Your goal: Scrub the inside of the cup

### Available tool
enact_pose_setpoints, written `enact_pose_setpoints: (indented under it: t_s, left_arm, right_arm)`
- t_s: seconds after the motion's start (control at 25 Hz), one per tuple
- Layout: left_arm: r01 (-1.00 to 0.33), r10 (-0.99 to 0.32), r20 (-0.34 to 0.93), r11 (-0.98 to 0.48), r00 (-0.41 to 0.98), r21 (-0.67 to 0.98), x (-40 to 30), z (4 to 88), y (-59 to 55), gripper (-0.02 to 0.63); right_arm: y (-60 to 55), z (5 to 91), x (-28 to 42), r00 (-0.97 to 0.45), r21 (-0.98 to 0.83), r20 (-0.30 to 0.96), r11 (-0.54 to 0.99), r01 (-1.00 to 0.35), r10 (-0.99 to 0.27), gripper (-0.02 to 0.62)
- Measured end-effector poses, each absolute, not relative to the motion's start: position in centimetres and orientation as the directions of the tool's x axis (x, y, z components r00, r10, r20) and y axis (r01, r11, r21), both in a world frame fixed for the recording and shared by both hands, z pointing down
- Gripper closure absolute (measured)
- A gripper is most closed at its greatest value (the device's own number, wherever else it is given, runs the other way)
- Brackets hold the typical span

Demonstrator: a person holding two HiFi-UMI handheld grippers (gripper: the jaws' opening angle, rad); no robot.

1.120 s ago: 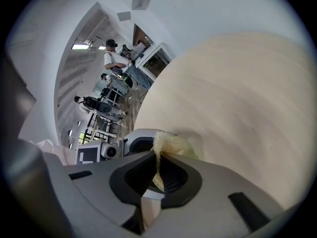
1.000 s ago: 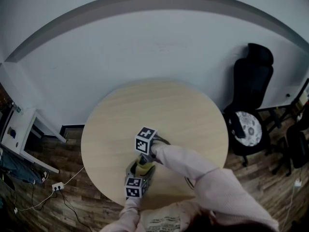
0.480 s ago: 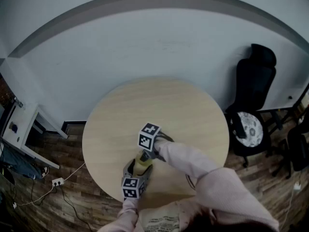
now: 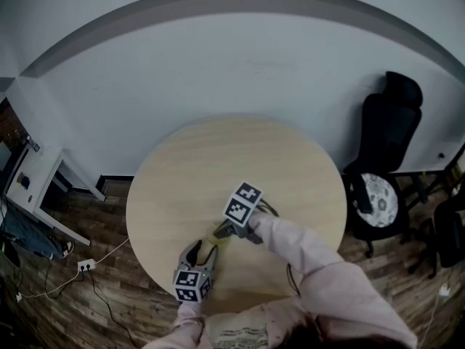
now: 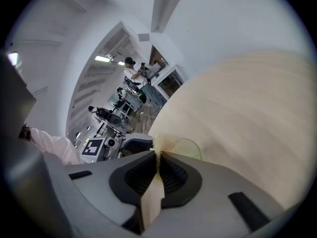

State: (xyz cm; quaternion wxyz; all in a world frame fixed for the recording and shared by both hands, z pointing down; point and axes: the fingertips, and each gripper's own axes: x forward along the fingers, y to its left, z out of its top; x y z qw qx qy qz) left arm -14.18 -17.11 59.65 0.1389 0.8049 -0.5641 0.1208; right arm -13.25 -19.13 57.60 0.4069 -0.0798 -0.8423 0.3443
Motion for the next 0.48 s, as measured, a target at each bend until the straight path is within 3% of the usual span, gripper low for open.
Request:
enact_pose_setpoints:
  t_s: [0.24, 0.48]
  left_arm:
    - [-0.947, -0.891, 0.321, -0.311, 0.321, 0.084, -14.8, 57.5, -16.4, 0.485]
    - [-0.947, -0.901, 0.294, -0.311, 0.319, 0.076, -15.0, 55.5, -16.0, 0.577]
  right_arm:
    - [-19.7, 55.8, -12.6, -0.784, -0.623, 0.529, 0.776, -0.099, 0.325, 0.569]
    - [-19.7, 54.3, -11.5, -0.885, -0.486, 0.425, 0.872, -0.048, 0.188, 0.569]
